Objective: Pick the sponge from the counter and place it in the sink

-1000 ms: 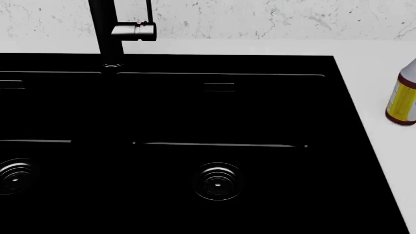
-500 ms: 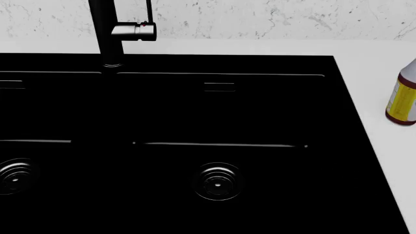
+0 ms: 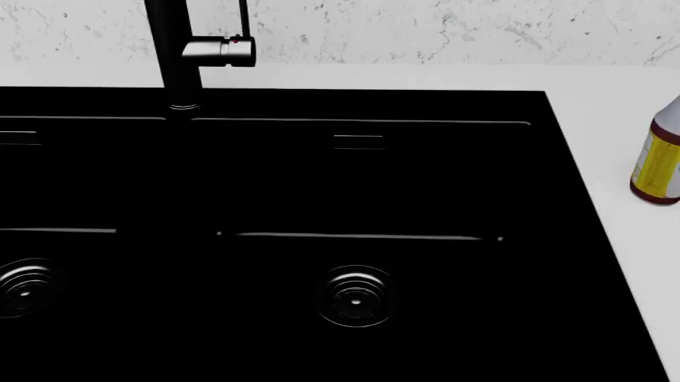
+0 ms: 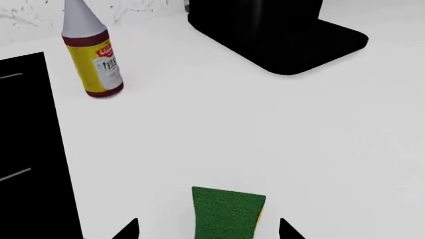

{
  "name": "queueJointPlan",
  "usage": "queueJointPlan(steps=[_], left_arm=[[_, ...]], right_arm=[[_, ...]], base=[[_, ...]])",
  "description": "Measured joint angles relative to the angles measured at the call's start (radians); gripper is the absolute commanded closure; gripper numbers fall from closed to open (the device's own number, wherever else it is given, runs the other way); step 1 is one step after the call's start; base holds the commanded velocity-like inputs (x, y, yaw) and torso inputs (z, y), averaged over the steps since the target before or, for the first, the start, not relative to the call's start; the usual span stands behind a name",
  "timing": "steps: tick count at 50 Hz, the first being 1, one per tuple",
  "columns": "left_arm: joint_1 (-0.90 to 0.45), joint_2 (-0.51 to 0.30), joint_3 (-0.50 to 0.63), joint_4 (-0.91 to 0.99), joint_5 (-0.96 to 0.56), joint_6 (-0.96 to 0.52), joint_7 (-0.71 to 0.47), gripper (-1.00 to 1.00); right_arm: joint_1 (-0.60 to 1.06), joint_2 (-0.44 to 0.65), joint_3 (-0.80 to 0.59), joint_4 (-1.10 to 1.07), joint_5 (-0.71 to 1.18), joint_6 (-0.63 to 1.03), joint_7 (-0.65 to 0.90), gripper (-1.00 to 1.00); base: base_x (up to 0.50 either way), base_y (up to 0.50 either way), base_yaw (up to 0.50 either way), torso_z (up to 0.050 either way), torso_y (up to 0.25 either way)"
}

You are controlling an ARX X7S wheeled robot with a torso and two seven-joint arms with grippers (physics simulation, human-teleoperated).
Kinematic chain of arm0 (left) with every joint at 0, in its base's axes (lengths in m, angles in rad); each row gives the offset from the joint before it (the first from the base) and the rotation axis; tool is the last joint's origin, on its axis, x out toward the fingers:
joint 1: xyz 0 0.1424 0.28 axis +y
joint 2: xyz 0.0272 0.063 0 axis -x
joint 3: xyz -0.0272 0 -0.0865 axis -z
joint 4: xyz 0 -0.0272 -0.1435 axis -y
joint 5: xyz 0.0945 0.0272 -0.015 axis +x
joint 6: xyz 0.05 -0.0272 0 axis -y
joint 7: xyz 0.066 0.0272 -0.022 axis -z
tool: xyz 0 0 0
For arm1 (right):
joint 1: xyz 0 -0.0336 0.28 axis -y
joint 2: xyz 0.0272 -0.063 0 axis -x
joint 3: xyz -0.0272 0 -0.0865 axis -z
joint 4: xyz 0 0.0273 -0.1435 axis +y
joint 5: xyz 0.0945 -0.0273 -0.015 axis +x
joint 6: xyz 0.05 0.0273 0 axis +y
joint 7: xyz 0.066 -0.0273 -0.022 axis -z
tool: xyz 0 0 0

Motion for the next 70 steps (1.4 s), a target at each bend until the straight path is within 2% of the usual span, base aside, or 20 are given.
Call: queueJointPlan(steps=[14, 39, 40, 58, 70], left_arm=[[-0.005, -0.001, 0.008, -0.013, -0.003, 0.005, -0.003, -1.0], [-0.005, -0.009, 0.017, -0.014, -0.008, 0.002, -0.012, -1.0], [-0.005, -0.009, 0.018, -0.014, -0.008, 0.002, -0.013, -1.0], [-0.003, -0.012, 0.021, -0.019, -0.013, 0.008, -0.018, -1.0], [-0.001, -0.012, 0.024, -0.017, -0.019, 0.01, -0.021, -1.0]], right_arm=[[0.031, 0.013, -0.079, 0.073, -0.056, -0.015, -0.016, -1.0], [-0.091, -0.049, -0.088, 0.094, -0.223, -0.121, -0.164, -1.0], [-0.093, -0.051, -0.09, 0.092, -0.231, -0.126, -0.169, 1.0], [-0.125, -0.062, -0.103, 0.066, -0.293, -0.187, -0.209, 1.0], [0.01, -0.019, -0.203, 0.011, -0.171, -0.127, -0.11, 1.0]], base=[[0.0, 0.0, 0.0, 0.0, 0.0], [0.0, 0.0, 0.0, 0.0, 0.0], [0.0, 0.0, 0.0, 0.0, 0.0], [0.0, 0.0, 0.0, 0.0, 0.0], [0.0, 0.0, 0.0, 0.0, 0.0]])
